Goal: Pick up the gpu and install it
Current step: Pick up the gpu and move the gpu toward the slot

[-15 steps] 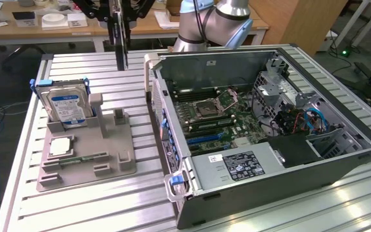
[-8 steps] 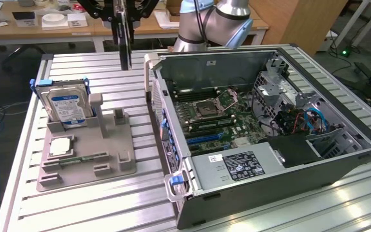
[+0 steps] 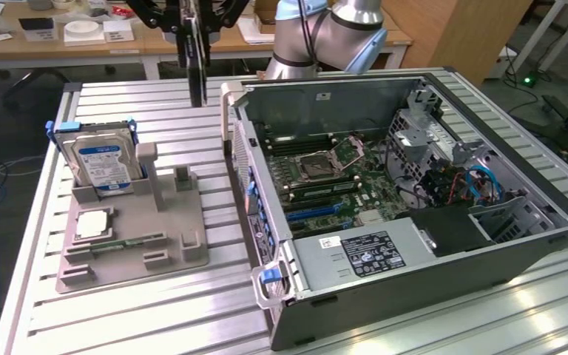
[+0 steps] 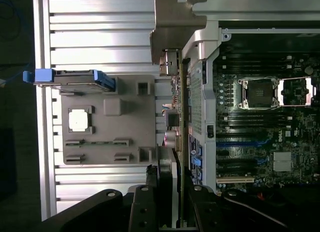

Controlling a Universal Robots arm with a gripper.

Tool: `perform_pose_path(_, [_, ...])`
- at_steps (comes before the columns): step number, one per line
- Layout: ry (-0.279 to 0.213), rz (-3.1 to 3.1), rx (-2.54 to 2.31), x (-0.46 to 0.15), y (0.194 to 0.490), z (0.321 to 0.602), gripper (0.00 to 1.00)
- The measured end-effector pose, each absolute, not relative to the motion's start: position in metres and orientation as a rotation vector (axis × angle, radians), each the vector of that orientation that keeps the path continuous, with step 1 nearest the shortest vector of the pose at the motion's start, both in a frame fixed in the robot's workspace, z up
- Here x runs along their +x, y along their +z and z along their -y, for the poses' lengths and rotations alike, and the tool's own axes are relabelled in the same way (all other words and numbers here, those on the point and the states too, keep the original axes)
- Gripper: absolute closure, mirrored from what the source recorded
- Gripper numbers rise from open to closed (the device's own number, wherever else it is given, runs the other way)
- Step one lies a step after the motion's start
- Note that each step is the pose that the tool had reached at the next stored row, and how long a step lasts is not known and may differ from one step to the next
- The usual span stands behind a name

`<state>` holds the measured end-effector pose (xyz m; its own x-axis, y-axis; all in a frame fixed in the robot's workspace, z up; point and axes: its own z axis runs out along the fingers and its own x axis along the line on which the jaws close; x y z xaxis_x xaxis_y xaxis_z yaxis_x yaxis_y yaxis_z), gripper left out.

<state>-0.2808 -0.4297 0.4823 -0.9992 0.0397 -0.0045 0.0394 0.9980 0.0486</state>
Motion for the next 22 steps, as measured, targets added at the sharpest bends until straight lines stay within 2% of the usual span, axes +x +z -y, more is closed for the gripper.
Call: perform_pose_path(22, [0.076,-3.134,0.062,-0.260,0.482,0.430,0.72])
